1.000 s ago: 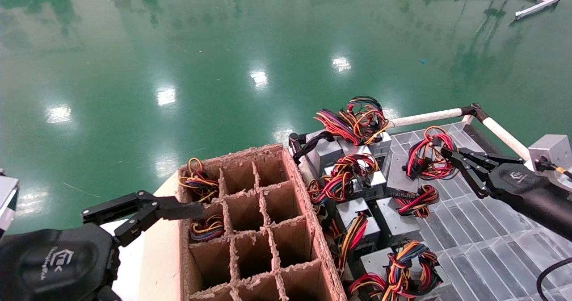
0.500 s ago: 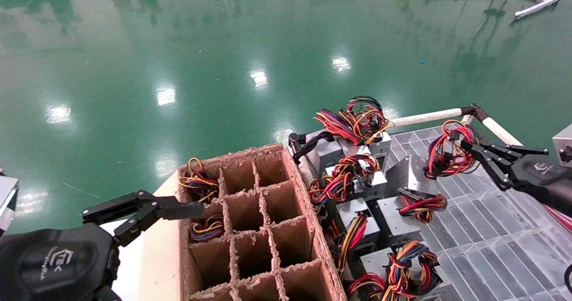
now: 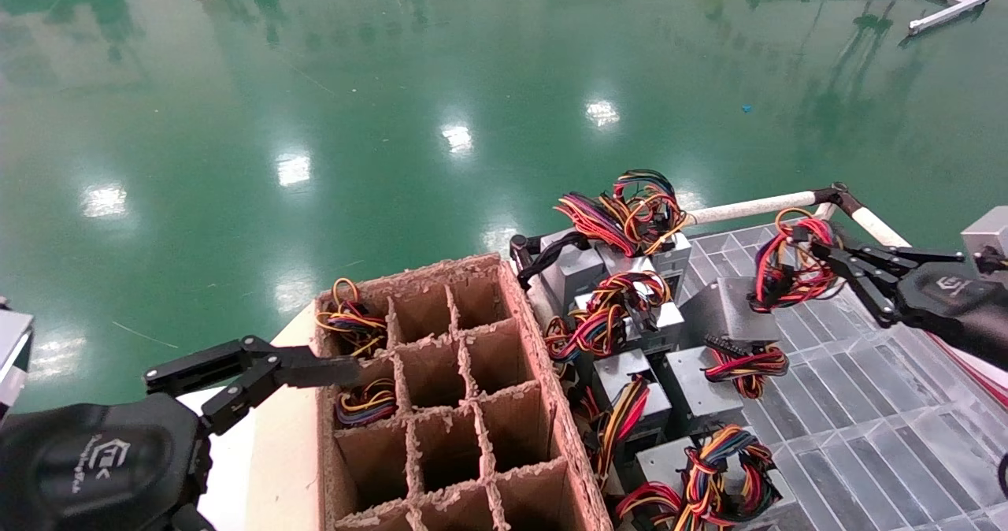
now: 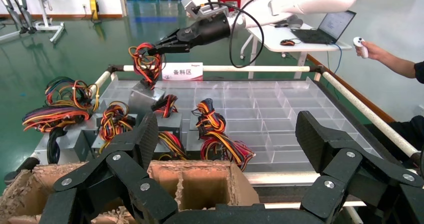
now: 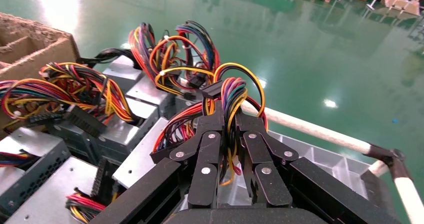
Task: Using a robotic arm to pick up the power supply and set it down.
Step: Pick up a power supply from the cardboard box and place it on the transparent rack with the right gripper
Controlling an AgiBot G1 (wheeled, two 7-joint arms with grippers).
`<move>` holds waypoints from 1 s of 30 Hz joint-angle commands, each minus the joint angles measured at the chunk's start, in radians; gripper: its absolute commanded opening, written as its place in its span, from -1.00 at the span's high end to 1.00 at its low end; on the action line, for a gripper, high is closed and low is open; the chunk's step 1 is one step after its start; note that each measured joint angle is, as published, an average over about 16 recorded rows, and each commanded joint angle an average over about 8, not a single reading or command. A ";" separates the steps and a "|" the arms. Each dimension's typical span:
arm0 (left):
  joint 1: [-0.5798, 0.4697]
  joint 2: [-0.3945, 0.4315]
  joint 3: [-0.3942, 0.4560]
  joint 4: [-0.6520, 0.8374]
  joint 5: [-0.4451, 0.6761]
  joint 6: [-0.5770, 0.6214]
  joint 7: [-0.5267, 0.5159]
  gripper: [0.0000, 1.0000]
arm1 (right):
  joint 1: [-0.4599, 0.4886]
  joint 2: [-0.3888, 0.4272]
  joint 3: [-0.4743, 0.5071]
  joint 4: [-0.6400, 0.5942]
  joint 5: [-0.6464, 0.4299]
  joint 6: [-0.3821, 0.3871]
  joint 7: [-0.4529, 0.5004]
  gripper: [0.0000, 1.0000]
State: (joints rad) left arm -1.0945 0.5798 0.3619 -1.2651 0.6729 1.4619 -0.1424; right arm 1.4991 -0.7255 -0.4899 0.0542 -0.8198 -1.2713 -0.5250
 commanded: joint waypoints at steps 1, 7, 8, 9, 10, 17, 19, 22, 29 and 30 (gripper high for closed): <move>0.000 0.000 0.000 0.000 0.000 0.000 0.000 -1.00 | 0.005 0.004 -0.003 -0.002 -0.004 0.002 -0.002 1.00; 0.000 0.000 0.000 0.000 0.000 0.000 0.000 -1.00 | 0.025 -0.014 -0.017 0.000 -0.025 0.018 0.002 1.00; 0.000 0.000 0.000 0.000 0.000 0.000 0.000 -1.00 | 0.030 -0.021 -0.020 0.001 -0.029 0.022 0.004 1.00; 0.000 0.000 0.000 0.000 0.000 0.000 0.000 -1.00 | 0.034 -0.029 -0.023 0.001 -0.034 0.027 0.006 1.00; 0.000 0.000 0.000 0.000 0.000 0.000 0.000 -1.00 | 0.040 -0.038 -0.026 0.002 -0.038 0.032 0.008 1.00; 0.000 0.000 0.000 0.000 0.000 0.000 0.000 -1.00 | 0.079 -0.108 -0.049 0.001 -0.071 0.077 0.017 0.63; 0.000 0.000 0.000 0.000 0.000 0.000 0.000 -1.00 | 0.087 -0.125 -0.054 -0.002 -0.078 0.090 0.017 0.13; 0.000 0.000 0.000 0.000 0.000 0.000 0.000 -1.00 | 0.095 -0.144 -0.059 -0.007 -0.086 0.107 0.018 -0.62; 0.000 0.000 0.000 0.000 0.000 0.000 0.000 -1.00 | 0.100 -0.153 -0.062 -0.011 -0.090 0.117 0.018 -1.00; 0.000 0.000 0.000 0.000 0.000 0.000 0.000 -1.00 | 0.100 -0.152 -0.061 -0.011 -0.090 0.117 0.018 -1.00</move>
State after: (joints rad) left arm -1.0944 0.5796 0.3620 -1.2649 0.6726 1.4615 -0.1422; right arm 1.5979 -0.8763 -0.5508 0.0442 -0.9089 -1.1563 -0.5073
